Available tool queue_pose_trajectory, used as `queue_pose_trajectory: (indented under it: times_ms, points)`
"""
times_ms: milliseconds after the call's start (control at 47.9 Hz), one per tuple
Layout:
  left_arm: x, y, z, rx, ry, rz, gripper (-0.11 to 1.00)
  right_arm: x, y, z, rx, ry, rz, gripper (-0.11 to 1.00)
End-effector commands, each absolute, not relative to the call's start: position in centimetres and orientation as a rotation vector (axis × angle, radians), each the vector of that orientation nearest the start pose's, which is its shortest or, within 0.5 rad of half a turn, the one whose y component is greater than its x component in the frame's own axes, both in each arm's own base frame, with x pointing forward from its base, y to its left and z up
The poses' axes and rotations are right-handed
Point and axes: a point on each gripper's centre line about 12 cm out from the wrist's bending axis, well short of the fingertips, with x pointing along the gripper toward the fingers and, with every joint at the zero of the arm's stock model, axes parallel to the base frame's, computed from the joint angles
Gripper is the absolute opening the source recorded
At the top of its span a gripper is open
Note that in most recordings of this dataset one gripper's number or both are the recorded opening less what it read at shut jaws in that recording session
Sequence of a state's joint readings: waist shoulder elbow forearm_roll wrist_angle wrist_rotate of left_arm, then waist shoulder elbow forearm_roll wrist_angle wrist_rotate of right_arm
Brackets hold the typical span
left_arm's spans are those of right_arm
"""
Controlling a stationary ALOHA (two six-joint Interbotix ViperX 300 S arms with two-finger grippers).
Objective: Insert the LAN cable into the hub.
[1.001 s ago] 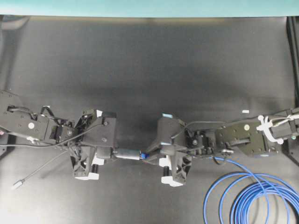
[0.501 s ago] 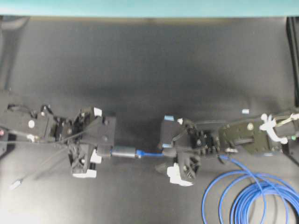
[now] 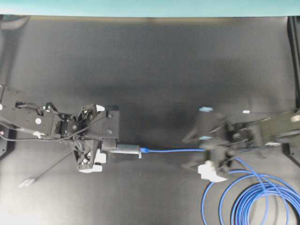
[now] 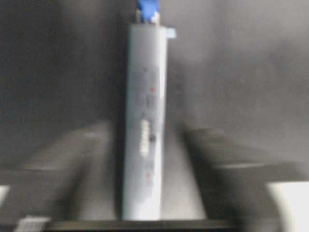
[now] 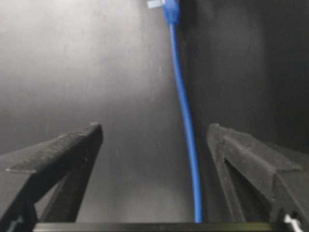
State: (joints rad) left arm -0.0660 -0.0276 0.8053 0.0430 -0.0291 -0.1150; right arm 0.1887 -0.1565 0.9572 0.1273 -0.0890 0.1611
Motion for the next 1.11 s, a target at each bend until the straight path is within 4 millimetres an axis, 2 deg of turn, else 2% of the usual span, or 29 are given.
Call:
queue_pose_trajectory:
  times_ms: [0,42,125,167,355,417,522,709,855,1085]
  points:
    - [35.3,-2.4,14.1,-0.040,0.736,-0.041,0.82,30.0,5.4,15.7,0.217,0.667,0.069,0.85]
    - [35.1,-2.4,13.9,-0.038,0.744,-0.041,0.87,29.7,5.3,16.2,0.222,0.651,0.070,0.85]
    - [35.0,-2.4,14.2,-0.040,0.736,-0.041,0.83,29.1,5.2,17.4,0.227,0.613,0.077,0.85]
    - [35.0,-2.4,15.0,-0.041,0.713,-0.043,0.82,28.8,5.2,18.0,0.230,0.589,0.080,0.85]
    - [34.6,-2.9,20.4,-0.043,0.559,-0.063,0.81,27.0,4.8,21.1,0.241,0.474,0.100,0.84]
    - [33.7,-3.0,22.7,-0.042,0.492,-0.073,0.81,26.3,4.7,22.0,0.242,0.436,0.108,0.84]
    - [32.2,-3.2,25.0,-0.034,0.415,-0.089,0.80,24.8,4.5,23.6,0.237,0.361,0.124,0.84]
    - [28.6,-3.7,25.9,-0.042,0.361,-0.117,0.80,22.1,4.1,26.1,0.214,0.247,0.151,0.82]
    - [26.2,-3.6,26.5,-0.049,0.314,-0.125,0.80,20.6,3.9,27.3,0.203,0.206,0.163,0.81]
    - [23.9,-3.3,28.0,-0.057,0.230,-0.128,0.76,19.8,3.8,27.3,0.204,0.225,0.165,0.80]
